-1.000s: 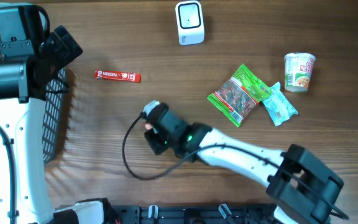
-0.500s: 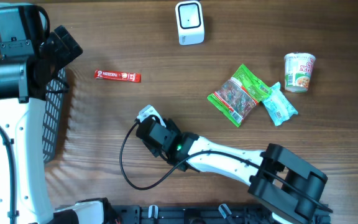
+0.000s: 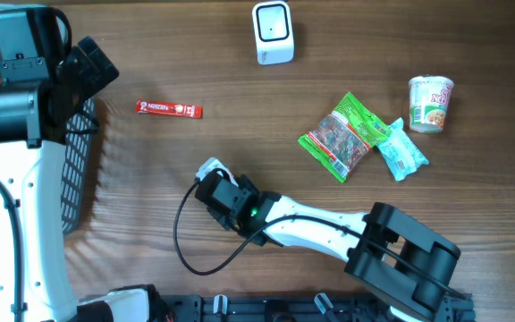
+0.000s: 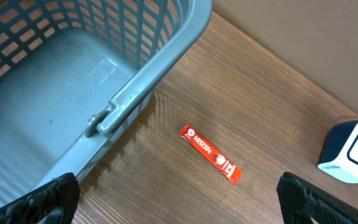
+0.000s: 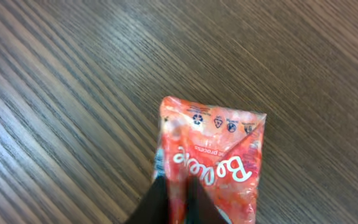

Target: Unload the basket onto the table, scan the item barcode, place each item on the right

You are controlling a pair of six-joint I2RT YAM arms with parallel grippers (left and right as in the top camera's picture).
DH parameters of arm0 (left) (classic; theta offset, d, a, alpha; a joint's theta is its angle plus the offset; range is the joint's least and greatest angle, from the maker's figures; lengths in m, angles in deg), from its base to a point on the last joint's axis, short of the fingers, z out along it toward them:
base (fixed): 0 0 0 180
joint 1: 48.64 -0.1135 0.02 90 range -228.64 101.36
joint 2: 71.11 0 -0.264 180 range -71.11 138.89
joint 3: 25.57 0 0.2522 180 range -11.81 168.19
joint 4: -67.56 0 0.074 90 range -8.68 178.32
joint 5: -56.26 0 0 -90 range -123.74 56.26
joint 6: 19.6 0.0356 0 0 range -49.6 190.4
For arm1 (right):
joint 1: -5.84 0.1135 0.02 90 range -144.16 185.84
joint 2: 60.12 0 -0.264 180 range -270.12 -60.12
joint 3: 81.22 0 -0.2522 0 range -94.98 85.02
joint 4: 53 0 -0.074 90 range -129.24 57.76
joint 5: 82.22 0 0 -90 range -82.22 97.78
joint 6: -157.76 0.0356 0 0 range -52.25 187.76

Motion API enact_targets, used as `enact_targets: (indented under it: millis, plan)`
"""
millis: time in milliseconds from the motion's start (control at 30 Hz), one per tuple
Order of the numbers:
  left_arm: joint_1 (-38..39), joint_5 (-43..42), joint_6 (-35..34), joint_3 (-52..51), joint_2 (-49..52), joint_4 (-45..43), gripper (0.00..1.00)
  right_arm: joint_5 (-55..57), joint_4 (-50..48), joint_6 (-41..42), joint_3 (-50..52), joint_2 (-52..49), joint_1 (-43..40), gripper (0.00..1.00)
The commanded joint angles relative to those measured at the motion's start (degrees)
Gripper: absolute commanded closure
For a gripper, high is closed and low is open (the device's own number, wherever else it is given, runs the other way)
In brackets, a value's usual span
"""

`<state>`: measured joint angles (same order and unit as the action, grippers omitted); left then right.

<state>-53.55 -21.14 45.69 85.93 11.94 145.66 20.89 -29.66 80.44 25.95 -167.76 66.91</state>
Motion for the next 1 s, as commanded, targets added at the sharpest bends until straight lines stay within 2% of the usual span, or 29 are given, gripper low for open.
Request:
enact_targets:
  millis: [0,67,133,200,300,433,500,567,667,733,800,867,967]
  plan:
    - [-0.2,0.5,0.5,0.6,-0.2,0.0,0.00,-0.7,0.6,4.6,-0.7,3.4,-1.0,0.96]
    - [-0.2,0.5,0.5,0.6,-0.2,0.0,0.00,-4.5,0.6,6.4,-0.7,8.2,-3.2,0.96]
    - [-0.2,0.5,0.5,0.6,-0.2,0.0,0.00,-11.9,0.3,11.9,-0.7,12.8,-7.4,0.96]
    - [-0.2,0.5,0.5,0.6,-0.2,0.0,0.00,-26.6,-0.1,18.2,-0.4,13.2,-13.6,0.96]
    - [-0.2,0.5,0.5,0.6,-0.2,0.0,0.00,-47.1,-4.2,21.4,1.6,8.7,-20.7,0.96]
    - [-0.2,0.5,0.5,0.6,-0.2,0.0,0.00,-60.1,-15.5,21.4,2.4,-1.3,-22.1,0.96]
    - [-0.2,0.5,0.5,0.6,-0.2,0.0,0.00,-62.6,-21.6,22.5,2.4,-6.2,-22.1,0.96]
    - [-0.2,0.5,0.5,0.6,-0.2,0.0,0.00,-62.8,-22.5,22.2,2.5,-8.3,-22.2,0.96]
    - [-0.2,0.5,0.5,0.6,-0.2,0.0,0.00,-62.4,-22.3,21.8,2.5,-8.4,-22.2,0.79]
    - [-0.2,0.5,0.5,0.6,-0.2,0.0,0.00,-61.9,-22.1,21.8,2.5,-8.4,-22.2,0.78]
    - [-0.2,0.5,0.5,0.6,-0.2,0.0,0.00,-60.9,-21.6,21.8,2.5,-8.4,-22.2,0.70]
    - [-0.2,0.5,0.5,0.6,-0.2,0.0,0.00,-60.8,-21.2,21.9,2.5,-8.3,-22.2,0.67]
    - [-0.2,0.5,0.5,0.6,-0.2,0.0,0.00,-52.7,-17.0,19.4,0.5,-2.5,-21.2,0.65]
